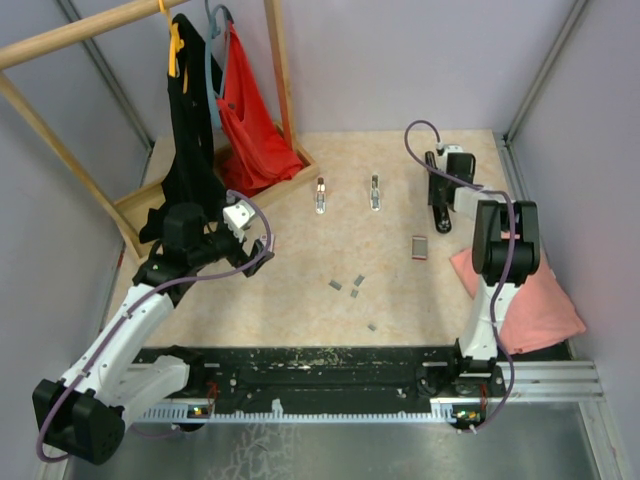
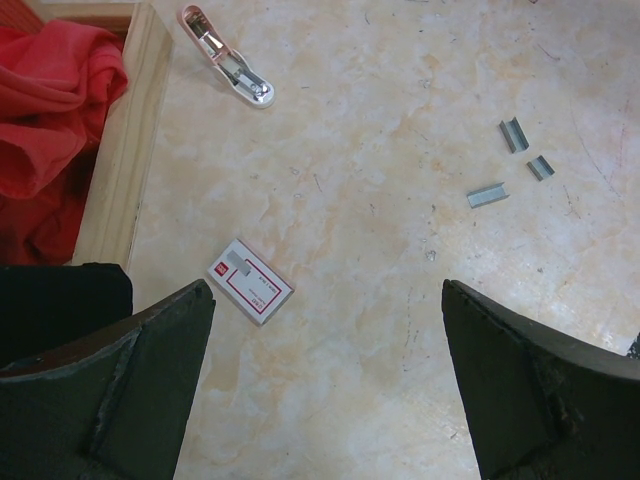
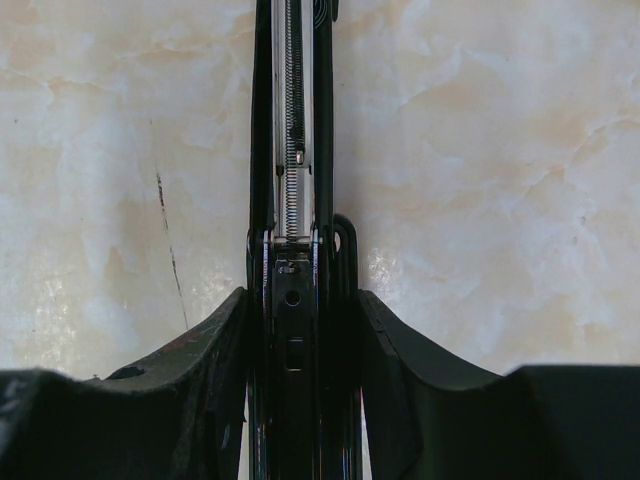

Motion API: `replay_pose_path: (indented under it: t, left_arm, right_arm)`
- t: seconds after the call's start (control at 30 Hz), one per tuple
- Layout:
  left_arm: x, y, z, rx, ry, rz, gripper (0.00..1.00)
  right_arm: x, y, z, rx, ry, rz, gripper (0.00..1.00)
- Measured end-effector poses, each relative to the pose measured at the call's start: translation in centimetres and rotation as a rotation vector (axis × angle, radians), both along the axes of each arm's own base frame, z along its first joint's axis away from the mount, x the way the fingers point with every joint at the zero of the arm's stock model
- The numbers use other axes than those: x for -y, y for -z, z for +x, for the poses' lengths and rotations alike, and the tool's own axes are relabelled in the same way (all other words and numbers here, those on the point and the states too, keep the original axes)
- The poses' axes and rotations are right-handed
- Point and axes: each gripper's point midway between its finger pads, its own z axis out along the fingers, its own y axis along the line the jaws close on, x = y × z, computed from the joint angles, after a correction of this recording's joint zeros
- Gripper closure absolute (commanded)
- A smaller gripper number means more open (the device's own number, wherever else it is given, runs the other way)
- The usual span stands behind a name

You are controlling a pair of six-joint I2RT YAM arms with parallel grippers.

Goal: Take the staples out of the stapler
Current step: Place the stapler at the center of the board.

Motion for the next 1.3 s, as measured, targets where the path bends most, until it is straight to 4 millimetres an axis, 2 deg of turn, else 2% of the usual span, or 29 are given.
replay_pose_path:
  t: [0.07, 0.4, 0.63, 1.3]
  left_arm:
    - [-0.01, 0.0, 0.0, 0.0, 0.0, 0.0, 0.0]
    - [-0.02, -0.01, 0.01, 0.0, 0.0, -0.001, 0.0]
    - [-0.01, -0.02, 0.0, 0.0, 0.001, -0.002, 0.0]
    - [-0.16, -0.03, 0.05, -0.002, 0.0, -0.006, 0.0]
  right_arm:
    - [-0.04, 0.46, -0.07, -0.014, 0.001, 0.004, 1.0]
    - [-0.14, 0.77, 0.36, -0.02, 0.002, 0.023, 0.84]
    - [-0.12, 0.72, 0.25, -0.034, 0.006, 0.031, 0.64]
    - [-0.14, 0.54, 0.03, -0.056, 0.02, 0.048, 0.38]
